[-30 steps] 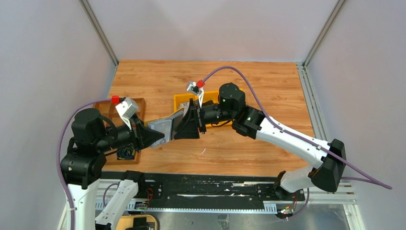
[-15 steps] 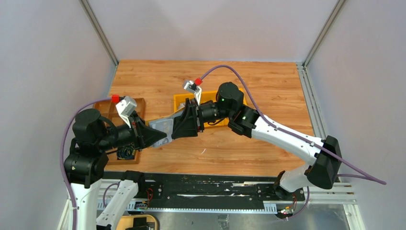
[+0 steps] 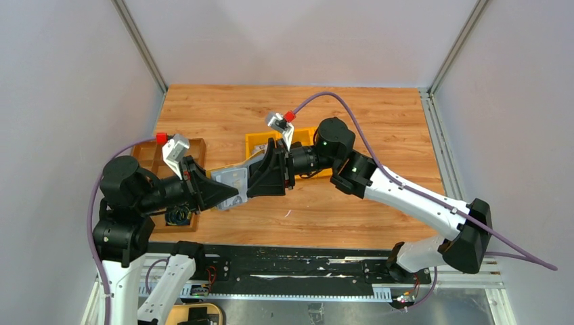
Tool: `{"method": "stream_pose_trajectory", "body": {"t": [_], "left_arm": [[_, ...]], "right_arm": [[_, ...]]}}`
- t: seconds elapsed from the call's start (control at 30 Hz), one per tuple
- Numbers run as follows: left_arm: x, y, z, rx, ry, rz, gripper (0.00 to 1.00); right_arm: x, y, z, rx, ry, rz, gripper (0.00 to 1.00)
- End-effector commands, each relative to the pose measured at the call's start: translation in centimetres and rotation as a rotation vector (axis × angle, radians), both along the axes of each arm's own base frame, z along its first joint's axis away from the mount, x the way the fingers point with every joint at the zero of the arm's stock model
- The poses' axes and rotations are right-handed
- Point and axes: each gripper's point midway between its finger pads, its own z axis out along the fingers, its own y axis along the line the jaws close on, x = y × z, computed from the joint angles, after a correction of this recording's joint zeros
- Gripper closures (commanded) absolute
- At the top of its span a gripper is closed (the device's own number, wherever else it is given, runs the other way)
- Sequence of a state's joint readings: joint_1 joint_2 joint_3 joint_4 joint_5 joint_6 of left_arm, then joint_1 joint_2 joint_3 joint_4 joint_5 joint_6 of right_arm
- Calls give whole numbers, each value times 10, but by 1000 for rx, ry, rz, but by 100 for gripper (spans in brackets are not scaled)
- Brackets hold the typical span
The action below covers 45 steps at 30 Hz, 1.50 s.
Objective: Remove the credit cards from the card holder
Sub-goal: Remove the credit card from the card holder.
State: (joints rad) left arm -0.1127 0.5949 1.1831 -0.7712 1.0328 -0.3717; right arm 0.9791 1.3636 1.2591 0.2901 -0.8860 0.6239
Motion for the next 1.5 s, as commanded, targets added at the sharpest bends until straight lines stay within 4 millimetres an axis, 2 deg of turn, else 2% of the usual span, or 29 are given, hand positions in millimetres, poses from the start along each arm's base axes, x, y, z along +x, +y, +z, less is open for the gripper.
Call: {"method": "stream_pose_trajectory", "body": {"t": [0.0,0.23,0.57,0.8,0.97,1.2,1.47], "left_arm": [[-32,-7,23,-51,-68,-139,95],[-29,-7,14,-48,-59,-126,95],[-17,-8,9,-44,-53,-119,97],[-22,-8,14,-50,-85,-130,100],[-35,-8,20,-52,-119,-177,100],[-36,-9,18,-55,-108,-183,100],[-39,-9,18,-62,-97,-194,98]], "right_arm": [[30,6,-17,-38,-15,-157,55],[36,14,-14,-35,33,-186,58],[33,20,-11,-20,66,-158,62],[27,17,-5,9,71,-132,65],[17,14,-3,37,111,-82,64],[16,9,-4,42,111,-100,62],[21,14,-1,48,118,-111,66]]}}
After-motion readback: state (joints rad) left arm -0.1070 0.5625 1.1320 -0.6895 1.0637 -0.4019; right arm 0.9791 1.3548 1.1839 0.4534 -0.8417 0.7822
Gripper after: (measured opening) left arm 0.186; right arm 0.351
